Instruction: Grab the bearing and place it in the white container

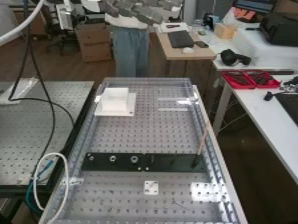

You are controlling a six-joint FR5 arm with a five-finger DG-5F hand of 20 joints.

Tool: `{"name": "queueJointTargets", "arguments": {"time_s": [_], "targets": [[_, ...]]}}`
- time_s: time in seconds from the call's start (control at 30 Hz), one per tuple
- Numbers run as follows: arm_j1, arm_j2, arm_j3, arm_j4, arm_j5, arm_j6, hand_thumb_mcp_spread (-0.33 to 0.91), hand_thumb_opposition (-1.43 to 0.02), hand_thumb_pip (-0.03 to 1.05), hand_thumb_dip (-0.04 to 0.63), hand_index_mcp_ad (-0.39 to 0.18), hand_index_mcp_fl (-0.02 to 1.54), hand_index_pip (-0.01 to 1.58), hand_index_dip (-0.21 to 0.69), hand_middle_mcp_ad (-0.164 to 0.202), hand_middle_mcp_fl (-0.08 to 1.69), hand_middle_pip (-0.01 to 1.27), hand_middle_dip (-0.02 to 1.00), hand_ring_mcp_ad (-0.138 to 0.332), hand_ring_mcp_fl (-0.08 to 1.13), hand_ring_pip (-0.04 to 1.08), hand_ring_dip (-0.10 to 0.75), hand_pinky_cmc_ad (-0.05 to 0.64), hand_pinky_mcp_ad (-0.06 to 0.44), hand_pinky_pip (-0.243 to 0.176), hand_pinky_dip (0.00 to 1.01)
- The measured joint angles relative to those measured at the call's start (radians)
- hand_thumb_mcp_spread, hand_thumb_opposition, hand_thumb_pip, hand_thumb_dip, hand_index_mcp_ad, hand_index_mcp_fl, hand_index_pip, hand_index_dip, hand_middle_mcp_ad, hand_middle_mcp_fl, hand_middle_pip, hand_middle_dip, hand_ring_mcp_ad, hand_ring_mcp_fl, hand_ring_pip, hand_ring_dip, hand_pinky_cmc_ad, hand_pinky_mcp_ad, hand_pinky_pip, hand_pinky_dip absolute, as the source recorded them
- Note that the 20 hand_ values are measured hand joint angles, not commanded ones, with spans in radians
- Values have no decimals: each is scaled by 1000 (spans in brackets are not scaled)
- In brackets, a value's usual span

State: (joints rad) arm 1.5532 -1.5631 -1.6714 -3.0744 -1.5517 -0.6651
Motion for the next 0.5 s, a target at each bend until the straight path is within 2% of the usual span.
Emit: {"name": "queueJointTargets", "arguments": {"time_s": [0.33,0.5], "targets": [[-2,-3,-65,57,16,15,276,-606,155,9,40,10,87,161,94,37,138,127,188,16,105,75,394,328,-63,204],[-2,0,-114,117,35,18,305,-618,176,5,40,10,87,199,94,58,134,141,188,16,110,82,396,325,-63,229]]}}
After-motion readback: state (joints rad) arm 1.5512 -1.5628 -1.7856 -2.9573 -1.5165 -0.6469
